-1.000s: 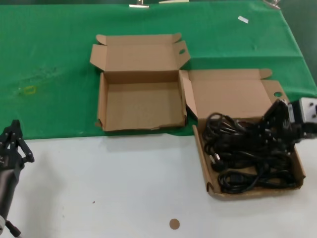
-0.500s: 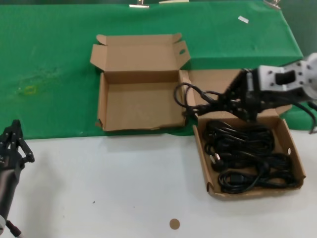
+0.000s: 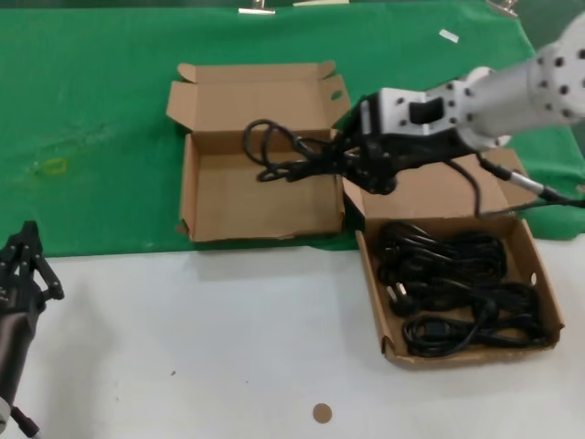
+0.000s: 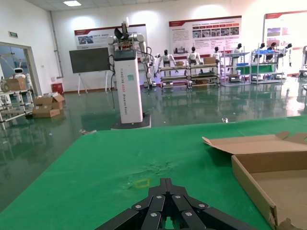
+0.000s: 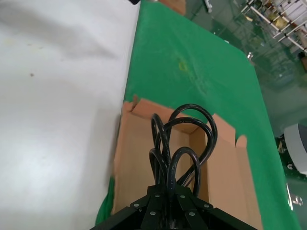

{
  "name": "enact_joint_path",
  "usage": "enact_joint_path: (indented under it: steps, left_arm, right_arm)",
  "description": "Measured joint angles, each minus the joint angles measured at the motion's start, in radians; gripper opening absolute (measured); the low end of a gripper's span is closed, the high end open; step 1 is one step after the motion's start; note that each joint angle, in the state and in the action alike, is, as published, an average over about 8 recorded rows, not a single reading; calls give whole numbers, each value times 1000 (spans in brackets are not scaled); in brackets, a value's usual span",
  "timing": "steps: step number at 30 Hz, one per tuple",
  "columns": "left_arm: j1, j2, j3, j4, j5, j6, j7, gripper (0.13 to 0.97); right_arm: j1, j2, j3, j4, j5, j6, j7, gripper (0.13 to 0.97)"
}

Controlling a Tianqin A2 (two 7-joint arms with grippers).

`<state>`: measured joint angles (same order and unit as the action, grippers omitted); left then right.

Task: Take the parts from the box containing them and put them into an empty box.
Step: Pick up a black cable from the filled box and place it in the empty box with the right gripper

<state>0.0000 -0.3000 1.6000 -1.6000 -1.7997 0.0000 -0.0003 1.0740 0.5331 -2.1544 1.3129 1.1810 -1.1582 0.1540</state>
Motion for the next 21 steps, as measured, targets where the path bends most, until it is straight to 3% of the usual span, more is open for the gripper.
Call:
enact_joint_path:
  steps: [21]
  left_arm:
    - [0,0,0,0,0,0,0,144]
  right_arm:
    - [89,-227,-46,-338,-28,163,-135,155]
